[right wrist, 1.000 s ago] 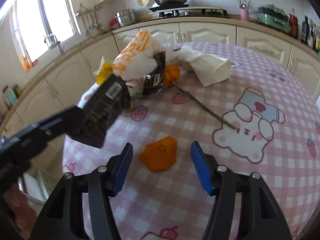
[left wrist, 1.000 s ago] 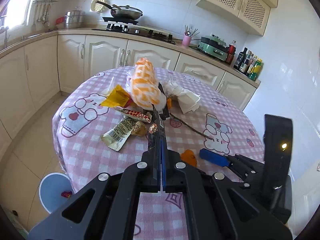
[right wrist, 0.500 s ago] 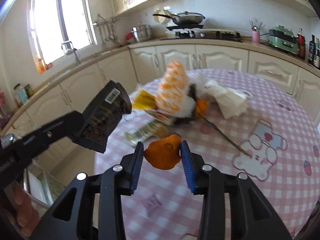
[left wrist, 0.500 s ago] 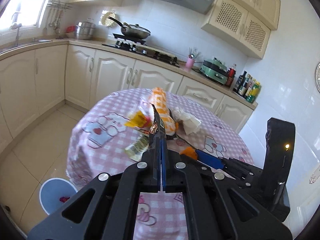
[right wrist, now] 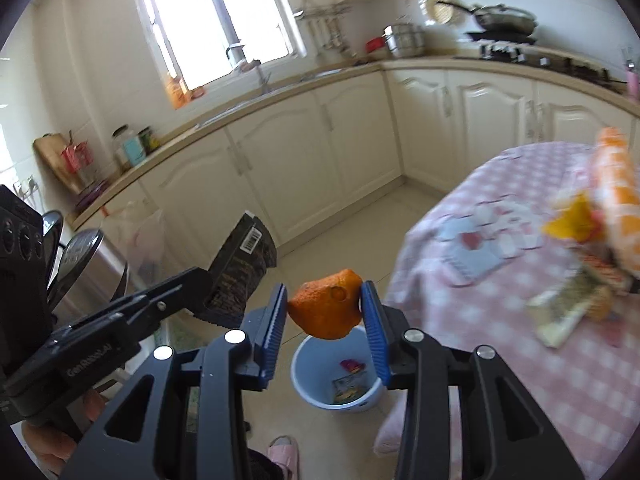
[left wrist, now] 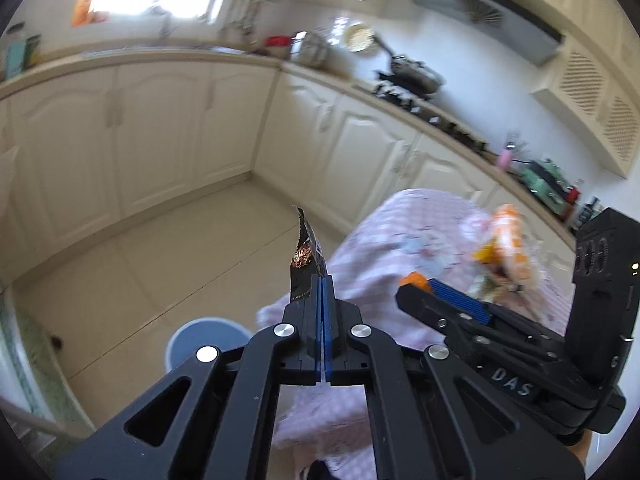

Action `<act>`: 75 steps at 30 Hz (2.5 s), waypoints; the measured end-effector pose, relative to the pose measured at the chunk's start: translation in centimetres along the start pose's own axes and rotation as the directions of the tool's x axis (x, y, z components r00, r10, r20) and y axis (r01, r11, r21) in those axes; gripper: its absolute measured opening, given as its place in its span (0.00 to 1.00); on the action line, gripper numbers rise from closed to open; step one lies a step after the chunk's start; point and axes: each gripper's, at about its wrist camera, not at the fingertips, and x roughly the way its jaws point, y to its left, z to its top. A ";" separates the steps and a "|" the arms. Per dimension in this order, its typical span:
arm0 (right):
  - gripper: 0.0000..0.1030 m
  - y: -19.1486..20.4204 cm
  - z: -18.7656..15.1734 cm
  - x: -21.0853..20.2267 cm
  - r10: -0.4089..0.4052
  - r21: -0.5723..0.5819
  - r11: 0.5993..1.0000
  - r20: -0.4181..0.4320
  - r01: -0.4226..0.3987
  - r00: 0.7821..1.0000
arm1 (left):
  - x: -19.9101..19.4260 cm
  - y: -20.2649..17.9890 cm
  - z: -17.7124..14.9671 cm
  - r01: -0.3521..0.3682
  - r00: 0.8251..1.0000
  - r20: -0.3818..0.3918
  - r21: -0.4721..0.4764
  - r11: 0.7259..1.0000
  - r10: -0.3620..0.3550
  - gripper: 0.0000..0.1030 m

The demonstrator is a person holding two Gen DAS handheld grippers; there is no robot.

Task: Collect trash
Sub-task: 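Carry both items over the blue bucket and open both tools to drop them, then grasp the orange-white bread bag with the left tool while the right tool grasps the white tissue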

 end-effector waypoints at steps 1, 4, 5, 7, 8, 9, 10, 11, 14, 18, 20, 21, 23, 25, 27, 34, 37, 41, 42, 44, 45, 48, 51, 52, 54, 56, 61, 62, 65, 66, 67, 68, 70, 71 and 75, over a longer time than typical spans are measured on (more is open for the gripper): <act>0.36 0.4 0.0 1.1 0.007 -0.007 1.000 -0.016 -0.007 1.000 | 0.7 1.1 0.0 -0.017 1.000 -0.013 -0.019 1.000 0.017 0.00; 0.36 1.6 -0.1 5.1 0.034 -0.026 0.999 -0.064 -0.036 0.997 | 2.7 4.5 -0.5 -0.072 0.996 -0.054 -0.068 0.995 0.069 0.00; 0.36 1.9 -0.1 6.5 0.046 -0.028 0.998 -0.083 -0.048 0.996 | 3.3 5.3 -0.9 -0.084 0.995 -0.066 -0.080 0.993 0.079 0.00; 0.36 2.1 0.0 9.4 0.058 -0.026 0.998 -0.112 -0.062 0.992 | 5.0 6.9 -1.1 -0.107 0.991 -0.095 -0.101 0.989 0.098 0.00; 0.36 2.2 0.0 10.5 0.063 -0.027 0.997 -0.120 -0.066 0.991 | 5.8 7.4 -1.2 -0.121 0.988 -0.105 -0.104 0.987 0.110 0.00; 0.36 2.2 0.1 11.6 0.065 -0.026 0.997 -0.126 -0.068 0.990 | 6.6 7.7 -1.2 -0.131 0.986 -0.114 -0.105 0.986 0.119 0.00; 0.36 2.1 0.0 12.3 0.061 -0.024 0.998 -0.127 -0.065 0.990 | 7.6 8.1 -1.1 -0.138 0.984 -0.126 -0.105 0.985 0.125 0.00; 0.36 2.0 0.0 13.0 0.058 -0.023 0.998 -0.128 -0.061 0.990 | 8.3 8.3 -1.0 -0.144 0.983 -0.131 -0.105 0.984 0.130 0.00; 0.36 1.2 0.5 15.1 0.056 -0.005 0.998 -0.123 -0.057 0.991 | 10.4 8.6 -0.4 -0.161 0.979 -0.138 -0.086 0.983 0.148 0.00; 0.36 0.4 0.5 16.4 0.046 0.006 0.999 -0.116 -0.046 0.992 | 11.9 8.6 0.4 -0.166 0.979 -0.131 -0.076 0.983 0.155 0.13; 0.37 0.0 0.5 16.7 0.040 0.013 0.999 -0.116 -0.039 0.992 | 12.1 8.8 0.4 -0.176 0.978 -0.126 -0.080 0.981 0.165 0.24; 0.37 -0.1 0.4 16.8 0.039 0.015 0.999 -0.118 -0.037 0.992 | 12.0 8.9 0.4 -0.183 0.977 -0.124 -0.081 0.980 0.173 0.27; 0.37 -0.2 0.4 17.1 0.038 0.017 0.999 -0.124 -0.036 0.992 | 11.7 8.9 0.1 -0.188 0.977 -0.120 -0.086 0.978 0.177 0.30; 0.37 -0.2 0.2 17.2 0.038 0.016 0.999 -0.126 -0.037 0.991 | 11.4 9.0 -0.1 -0.198 0.975 -0.118 -0.090 0.976 0.187 0.32; 0.37 0.0 0.2 17.3 0.043 0.015 0.999 -0.128 -0.041 0.991 | 11.1 9.2 -0.1 -0.209 0.973 -0.116 -0.095 0.973 0.198 0.36; 0.38 1.1 1.2 16.9 0.069 0.007 0.998 -0.087 -0.068 0.994 | 9.2 9.4 0.5 -0.285 0.957 -0.087 -0.087 0.955 0.278 0.43; 0.50 1.9 2.1 16.8 0.079 -0.002 0.997 -0.066 -0.080 0.995 | 7.9 9.4 1.0 -0.297 0.954 -0.067 -0.093 0.950 0.291 0.45; 0.54 2.6 3.1 15.4 0.064 -0.025 0.998 -0.031 -0.065 0.997 | 5.8 8.6 1.7 -0.302 0.953 -0.029 -0.091 0.949 0.301 0.46; 0.54 2.6 3.2 14.8 0.063 -0.026 0.998 -0.021 -0.063 0.998 | 5.4 8.3 1.9 -0.301 0.954 -0.023 -0.088 0.949 0.300 0.47; 0.55 2.5 3.4 13.1 0.042 -0.022 0.999 -0.001 -0.042 0.999 | 4.2 7.2 2.2 -0.289 0.957 0.002 -0.078 0.954 0.290 0.47; 0.55 2.3 3.5 12.3 0.028 -0.018 0.999 0.008 -0.028 1.000 | 3.7 6.6 2.4 -0.279 0.960 0.012 -0.072 0.958 0.281 0.48; 0.55 1.3 3.9 8.2 -0.044 -0.017 0.999 0.065 0.045 0.997 | 2.4 4.4 2.7 -0.253 0.966 0.040 -0.044 0.967 0.255 0.49; 0.56 0.2 4.1 4.4 -0.097 -0.009 0.995 0.119 0.099 0.988 | 1.1 1.4 3.0 -0.197 0.978 0.070 -0.014 0.980 0.197 0.51; 0.57 -0.4 4.0 2.6 -0.128 -0.008 0.991 0.143 0.130 0.982 | 0.8 -0.1 3.0 -0.165 0.983 0.078 0.007 0.986 0.164 0.51; 0.58 -1.8 3.7 -1.0 -0.189 0.007 0.982 0.189 0.191 0.964 | 0.7 -2.4 3.0 -0.128 0.989 0.083 0.041 0.991 0.125 0.52; 0.58 -3.5 3.3 -3.8 -0.232 0.031 0.972 0.216 0.231 0.948 | 0.8 -5.3 2.8 -0.069 0.995 0.075 0.082 0.994 0.063 0.53; 0.59 -8.4 1.9 -10.2 -0.358 0.109 0.934 0.257 0.341 0.898 | 1.5 -12.3 1.7 0.071 0.997 0.030 0.166 0.983 -0.077 0.56; 0.59 -9.5 1.6 -11.3 -0.380 0.126 0.925 0.260 0.358 0.888 | 1.8 -13.7 1.5 0.095 0.995 0.019 0.187 0.978 -0.100 0.56; 0.59 -13.1 0.4 -14.3 -0.440 0.191 0.896 0.262 0.401 0.859 | 2.9 -17.8 0.7 0.166 0.986 -0.020 0.230 0.959 -0.166 0.57; 0.59 -13.9 0.1 -14.9 -0.450 0.207 0.890 0.261 0.406 0.854 | 3.4 -18.9 0.6 0.185 0.983 -0.035 0.237 0.954 -0.181 0.58; 0.59 -15.2 -0.4 -15.8 -0.466 0.233 0.880 0.258 0.413 0.846 | 3.8 -19.8 0.5 0.200 0.980 -0.050 0.245 0.949 -0.193 0.58; 0.59 -16.2 -0.8 -16.3 -0.476 0.251 0.873 0.256 0.418 0.841 | 4.2 -20.5 0.3 0.209 0.978 -0.059 0.250 0.945 -0.201 0.58; 0.59 -18.2 -1.3 -17.2 -0.496 0.285 0.858 0.251 0.427 0.831 | 5.3 -22.3 0.1 0.220 0.975 -0.082 0.264 0.939 -0.206 0.58; 0.59 -19.1 -1.4 -17.6 -0.507 0.299 0.850 0.246 0.433 0.826 | 5.7 -23.0 0.0 0.222 0.975 -0.086 0.275 0.935 -0.206 0.58; 0.59 -21.7 -1.8 -18.1 -0.527 0.337 0.832 0.228 0.441 0.819 | 7.6 -24.9 -0.2 0.222 0.974 -0.112 0.282 0.933 -0.198 0.58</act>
